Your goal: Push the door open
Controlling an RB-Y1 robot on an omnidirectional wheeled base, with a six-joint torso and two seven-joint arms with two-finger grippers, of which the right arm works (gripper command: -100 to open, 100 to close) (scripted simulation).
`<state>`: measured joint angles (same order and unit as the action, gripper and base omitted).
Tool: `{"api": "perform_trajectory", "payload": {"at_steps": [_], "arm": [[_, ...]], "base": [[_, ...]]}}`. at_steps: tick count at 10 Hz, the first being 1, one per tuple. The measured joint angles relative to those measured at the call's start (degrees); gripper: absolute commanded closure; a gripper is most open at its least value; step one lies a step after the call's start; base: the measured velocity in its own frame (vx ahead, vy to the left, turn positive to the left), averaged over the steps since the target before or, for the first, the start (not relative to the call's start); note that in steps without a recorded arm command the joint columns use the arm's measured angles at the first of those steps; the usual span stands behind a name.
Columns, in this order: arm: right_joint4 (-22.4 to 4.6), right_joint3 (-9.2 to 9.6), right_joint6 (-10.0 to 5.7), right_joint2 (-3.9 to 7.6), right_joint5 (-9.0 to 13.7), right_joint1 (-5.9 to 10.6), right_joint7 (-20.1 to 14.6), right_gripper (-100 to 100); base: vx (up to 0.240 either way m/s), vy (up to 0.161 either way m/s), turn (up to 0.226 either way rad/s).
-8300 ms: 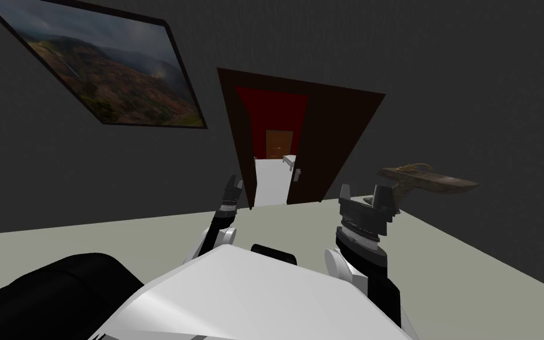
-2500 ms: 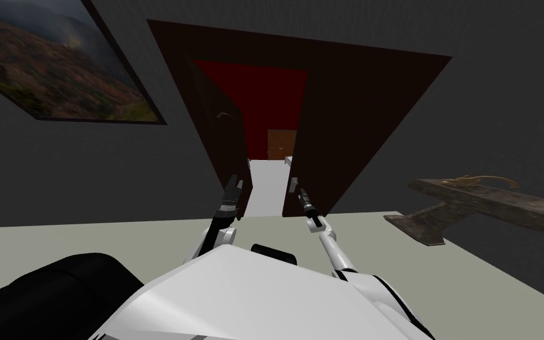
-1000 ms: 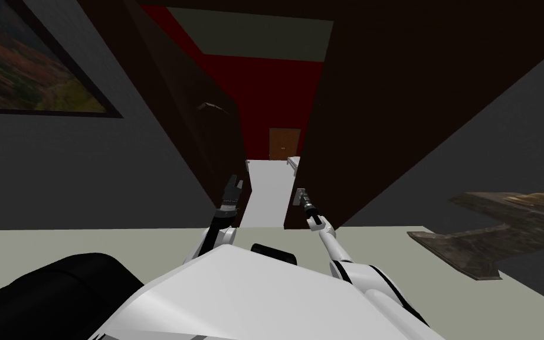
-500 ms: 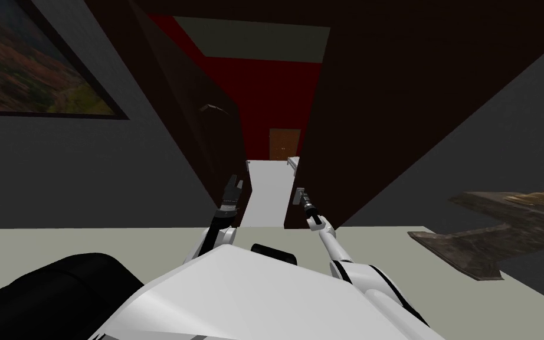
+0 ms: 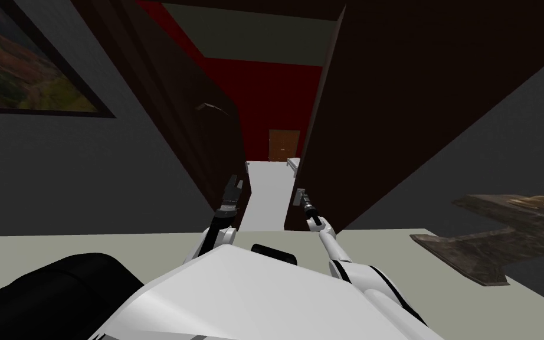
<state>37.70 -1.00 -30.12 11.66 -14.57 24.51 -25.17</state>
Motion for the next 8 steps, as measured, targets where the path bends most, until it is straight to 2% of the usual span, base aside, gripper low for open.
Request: {"api": "perform_trajectory", "payload": {"at_steps": [1,3,4,5,7,8], "arm": [[-0.45,-0.55,-0.17,-0.09,0.24,0.32,0.55,100],[1.39,-0.97,0.84,0.11,0.51,-0.20,0.70,100],[1.04,-1.65,0.71,0.00,0.82,-0.27,1.32,100],[-1.29,-2.65,-0.06,-0.16,1.24,1.01,2.29,100],[0.31,-2.97,0.38,0.03,1.40,0.33,2.59,100],[-1.81,-4.08,-0.33,-0.34,1.85,1.21,3.57,100]], "base": [[0.149,0.072,-0.028],[0.180,0.091,-0.041],[0.184,0.114,-0.102],[0.127,0.065,-0.044],[0.103,0.056,-0.026],[0.150,0.107,-0.082]]}}
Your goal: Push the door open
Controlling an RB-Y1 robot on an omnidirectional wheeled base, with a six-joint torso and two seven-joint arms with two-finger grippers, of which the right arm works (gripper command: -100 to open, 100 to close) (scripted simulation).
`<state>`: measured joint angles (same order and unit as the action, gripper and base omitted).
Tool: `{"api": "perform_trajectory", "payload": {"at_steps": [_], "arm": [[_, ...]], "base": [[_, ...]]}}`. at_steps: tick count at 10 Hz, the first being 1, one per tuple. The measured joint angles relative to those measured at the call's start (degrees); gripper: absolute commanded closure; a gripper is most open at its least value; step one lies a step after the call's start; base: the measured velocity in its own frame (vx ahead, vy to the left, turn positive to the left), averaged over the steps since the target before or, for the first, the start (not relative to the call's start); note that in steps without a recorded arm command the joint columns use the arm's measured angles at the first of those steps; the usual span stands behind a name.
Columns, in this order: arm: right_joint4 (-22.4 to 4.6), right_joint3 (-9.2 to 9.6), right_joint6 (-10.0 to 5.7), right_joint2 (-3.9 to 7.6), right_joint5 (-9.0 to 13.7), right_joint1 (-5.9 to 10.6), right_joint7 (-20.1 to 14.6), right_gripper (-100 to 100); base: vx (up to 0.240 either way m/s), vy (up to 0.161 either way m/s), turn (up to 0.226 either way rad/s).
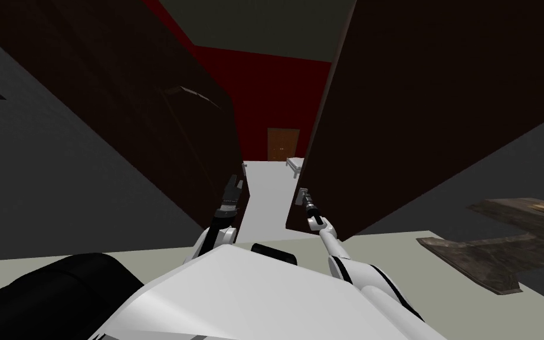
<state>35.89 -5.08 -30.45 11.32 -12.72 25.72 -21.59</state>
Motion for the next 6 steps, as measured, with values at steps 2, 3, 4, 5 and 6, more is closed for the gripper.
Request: {"api": "perform_trajectory", "payload": {"at_steps": [2,3,4,5,6], "arm": [[1.23,-0.82,0.63,0.09,0.46,-1.27,0.71,100],[1.53,-1.48,1.01,0.04,0.74,-1.45,1.31,100],[1.88,-2.10,1.51,0.01,1.04,-1.56,1.81,100],[0.11,-2.98,0.96,0.22,1.48,-0.65,2.45,100],[1.43,-3.12,1.25,0.50,1.60,-1.27,2.43,100]], "base": [[0.162,0.117,-0.072],[0.175,0.108,-0.074],[0.196,0.103,-0.059],[0.129,0.072,-0.032],[0.134,0.087,-0.077]]}}
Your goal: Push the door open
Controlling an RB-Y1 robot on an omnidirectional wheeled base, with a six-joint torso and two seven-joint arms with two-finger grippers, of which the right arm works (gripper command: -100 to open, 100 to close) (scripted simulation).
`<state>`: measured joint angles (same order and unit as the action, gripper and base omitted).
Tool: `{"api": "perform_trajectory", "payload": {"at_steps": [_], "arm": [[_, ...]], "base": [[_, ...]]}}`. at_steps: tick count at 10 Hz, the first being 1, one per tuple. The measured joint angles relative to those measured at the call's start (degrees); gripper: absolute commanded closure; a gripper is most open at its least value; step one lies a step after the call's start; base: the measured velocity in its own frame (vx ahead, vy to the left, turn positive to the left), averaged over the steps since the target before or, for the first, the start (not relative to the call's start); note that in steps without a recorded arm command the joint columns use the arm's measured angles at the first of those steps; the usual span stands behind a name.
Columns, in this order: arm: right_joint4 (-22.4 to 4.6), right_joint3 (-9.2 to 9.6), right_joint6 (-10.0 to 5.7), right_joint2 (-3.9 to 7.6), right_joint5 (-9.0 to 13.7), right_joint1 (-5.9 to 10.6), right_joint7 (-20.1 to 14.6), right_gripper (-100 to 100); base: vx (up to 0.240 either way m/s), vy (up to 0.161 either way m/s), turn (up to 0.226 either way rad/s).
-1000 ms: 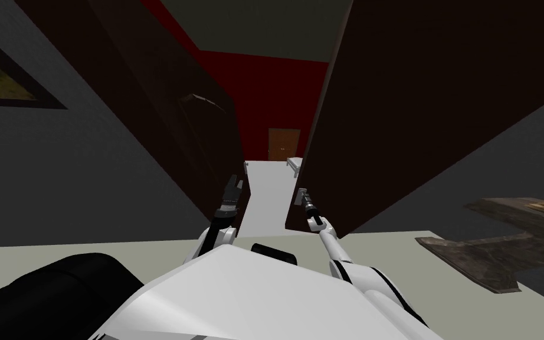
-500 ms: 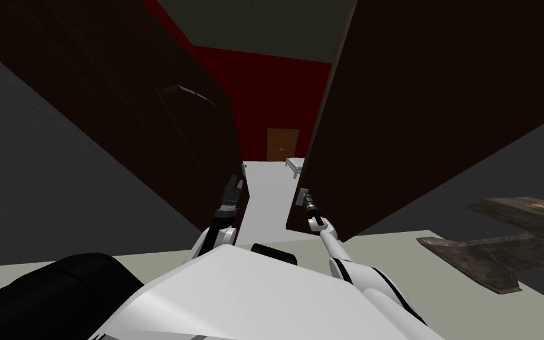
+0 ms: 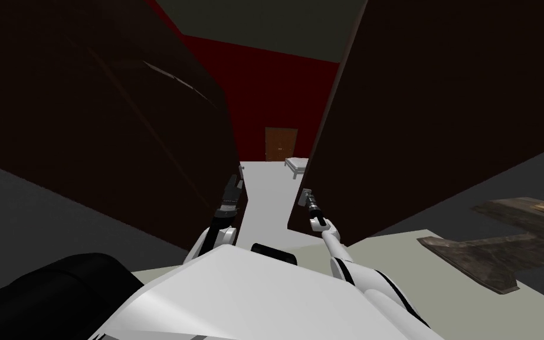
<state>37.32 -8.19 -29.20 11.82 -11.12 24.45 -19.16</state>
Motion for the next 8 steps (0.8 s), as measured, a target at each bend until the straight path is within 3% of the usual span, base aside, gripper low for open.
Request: {"api": "perform_trajectory", "payload": {"at_steps": [2,3,4,5,8], "arm": [[0.01,-1.65,0.37,-0.39,0.69,-0.03,1.52,100],[-1.55,-2.73,0.08,-0.38,1.15,0.78,2.52,100],[-1.46,-3.27,0.24,-0.32,1.38,0.87,2.99,100],[0.07,-3.05,0.76,-0.01,1.37,0.09,2.61,100],[-0.26,-4.86,1.01,-0.12,2.24,-0.30,4.08,100]], "base": [[0.186,0.144,-0.100],[0.120,0.081,-0.046],[0.057,0.018,0.023],[0.141,0.067,-0.052],[0.159,0.123,-0.081]]}}
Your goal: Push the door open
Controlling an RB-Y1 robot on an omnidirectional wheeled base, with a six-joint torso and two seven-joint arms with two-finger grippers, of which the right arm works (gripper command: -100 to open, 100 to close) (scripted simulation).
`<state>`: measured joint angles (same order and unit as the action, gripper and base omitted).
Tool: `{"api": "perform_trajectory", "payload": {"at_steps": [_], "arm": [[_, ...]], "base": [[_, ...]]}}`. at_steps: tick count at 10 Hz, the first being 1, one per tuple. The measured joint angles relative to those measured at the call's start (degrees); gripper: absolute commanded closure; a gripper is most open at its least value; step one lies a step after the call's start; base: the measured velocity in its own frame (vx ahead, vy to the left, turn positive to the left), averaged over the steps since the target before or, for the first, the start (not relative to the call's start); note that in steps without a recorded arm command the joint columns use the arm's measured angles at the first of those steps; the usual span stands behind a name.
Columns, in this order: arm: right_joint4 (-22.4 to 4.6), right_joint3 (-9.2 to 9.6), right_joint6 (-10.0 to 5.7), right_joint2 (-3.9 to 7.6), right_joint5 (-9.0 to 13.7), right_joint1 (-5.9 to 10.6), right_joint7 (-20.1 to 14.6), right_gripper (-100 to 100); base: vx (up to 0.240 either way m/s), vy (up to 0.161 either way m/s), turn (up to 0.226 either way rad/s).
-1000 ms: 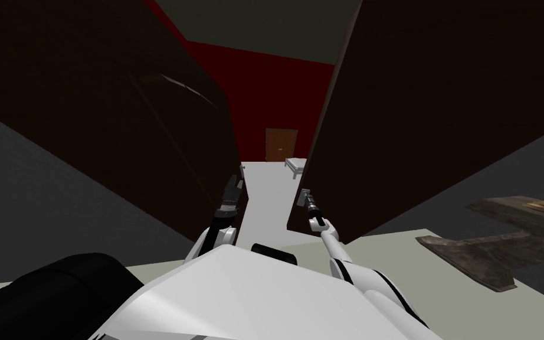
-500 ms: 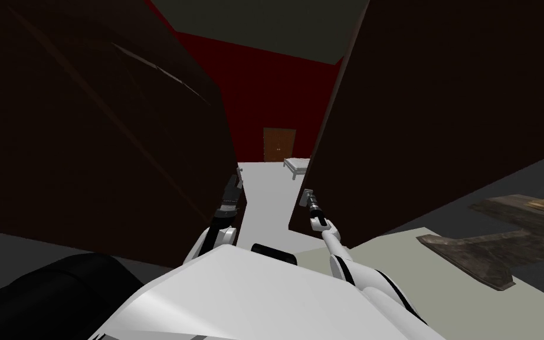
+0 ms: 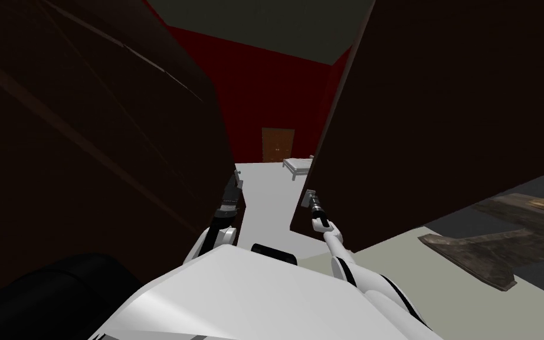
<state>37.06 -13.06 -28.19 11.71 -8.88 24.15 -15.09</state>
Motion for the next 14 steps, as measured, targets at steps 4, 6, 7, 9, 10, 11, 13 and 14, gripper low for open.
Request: {"api": "perform_trajectory", "payload": {"at_steps": [4,6,7,9,10,11,13,14], "arm": [[-0.05,-2.12,0.28,0.34,0.98,-0.21,1.49,100],[0.09,-3.14,0.70,0.46,1.45,-0.14,2.34,100],[0.63,-3.43,1.13,0.52,1.60,-0.36,2.49,100],[0.89,-3.92,1.31,0.11,1.70,-0.36,2.99,100],[1.19,-4.27,1.62,-0.43,1.74,-0.60,3.60,100],[0.78,-4.85,1.48,-0.91,1.85,-0.29,4.34,100],[1.38,-6.16,1.80,-2.24,2.07,-0.25,6.17,100],[2.52,-6.81,2.31,-3.03,2.17,-0.42,7.08,100]], "base": [[0.167,0.090,-0.056],[0.166,0.072,-0.041],[0.069,0.023,-0.019],[0.166,0.020,-0.088],[0.171,0.012,-0.087],[0.179,0.011,-0.115],[0.226,0.031,-0.118],[0.204,0.054,-0.166]]}}
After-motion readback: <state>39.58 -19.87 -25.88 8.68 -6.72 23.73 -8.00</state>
